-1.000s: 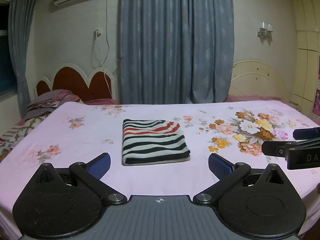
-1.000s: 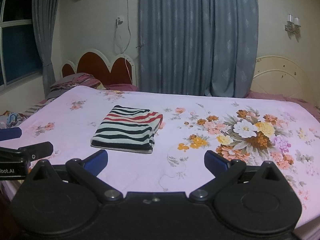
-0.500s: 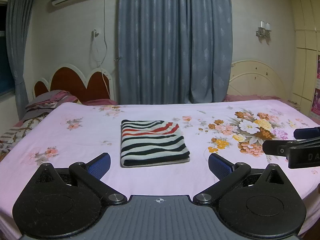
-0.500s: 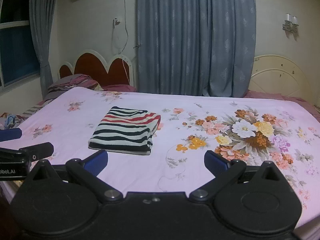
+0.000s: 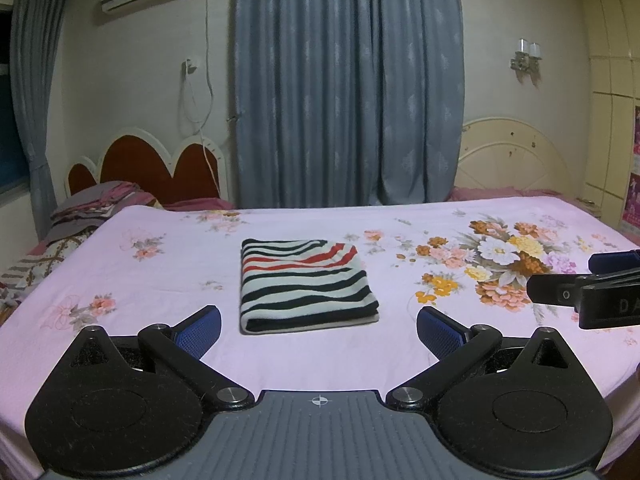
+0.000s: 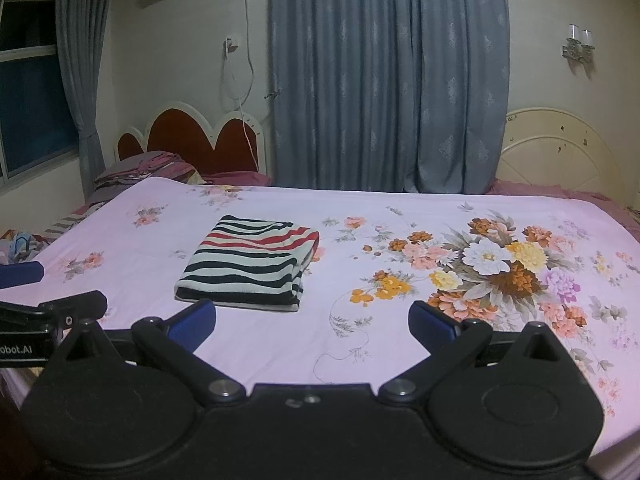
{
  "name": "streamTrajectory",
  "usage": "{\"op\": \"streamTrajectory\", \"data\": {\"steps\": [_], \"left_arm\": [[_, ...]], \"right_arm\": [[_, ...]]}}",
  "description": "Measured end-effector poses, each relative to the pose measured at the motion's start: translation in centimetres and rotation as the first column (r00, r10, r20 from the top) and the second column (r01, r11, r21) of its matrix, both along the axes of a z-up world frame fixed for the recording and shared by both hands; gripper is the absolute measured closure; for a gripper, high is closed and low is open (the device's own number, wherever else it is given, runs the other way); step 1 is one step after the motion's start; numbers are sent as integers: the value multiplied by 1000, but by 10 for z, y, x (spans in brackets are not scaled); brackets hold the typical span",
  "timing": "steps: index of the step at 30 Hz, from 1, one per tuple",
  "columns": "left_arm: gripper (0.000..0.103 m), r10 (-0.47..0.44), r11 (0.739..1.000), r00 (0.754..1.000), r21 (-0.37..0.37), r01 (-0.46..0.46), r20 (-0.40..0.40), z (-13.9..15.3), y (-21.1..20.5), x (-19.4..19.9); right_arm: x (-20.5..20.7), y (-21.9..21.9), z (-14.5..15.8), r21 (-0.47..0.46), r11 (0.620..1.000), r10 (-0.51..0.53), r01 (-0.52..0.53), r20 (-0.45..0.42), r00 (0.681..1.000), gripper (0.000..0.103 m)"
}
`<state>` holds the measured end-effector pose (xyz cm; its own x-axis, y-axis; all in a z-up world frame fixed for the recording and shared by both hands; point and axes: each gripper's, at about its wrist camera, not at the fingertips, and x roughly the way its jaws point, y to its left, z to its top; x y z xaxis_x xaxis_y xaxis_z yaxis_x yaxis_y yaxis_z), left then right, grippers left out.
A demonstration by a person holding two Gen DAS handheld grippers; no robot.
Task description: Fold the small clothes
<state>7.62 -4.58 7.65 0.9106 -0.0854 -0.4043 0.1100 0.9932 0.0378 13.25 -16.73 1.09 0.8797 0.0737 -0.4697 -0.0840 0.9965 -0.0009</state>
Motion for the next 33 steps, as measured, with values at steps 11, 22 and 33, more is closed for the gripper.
{"op": "streamTrajectory", "data": {"steps": [11,22,33], "left_arm": [[0,-4,1000,1000,-2,4,-1,-1,-1,0],[0,-5,1000,1000,-8,5,3,-1,2,0],[0,-12,1000,1000,-5,12,4,0,4,2]], "right_arm": [[-1,1,0,4,1000,-1,1,2,1000,1],[-1,2,2,-1,1000,3,-3,6,1000,1],[0,5,3,-4,1000,11,-11,6,1000,1]]}}
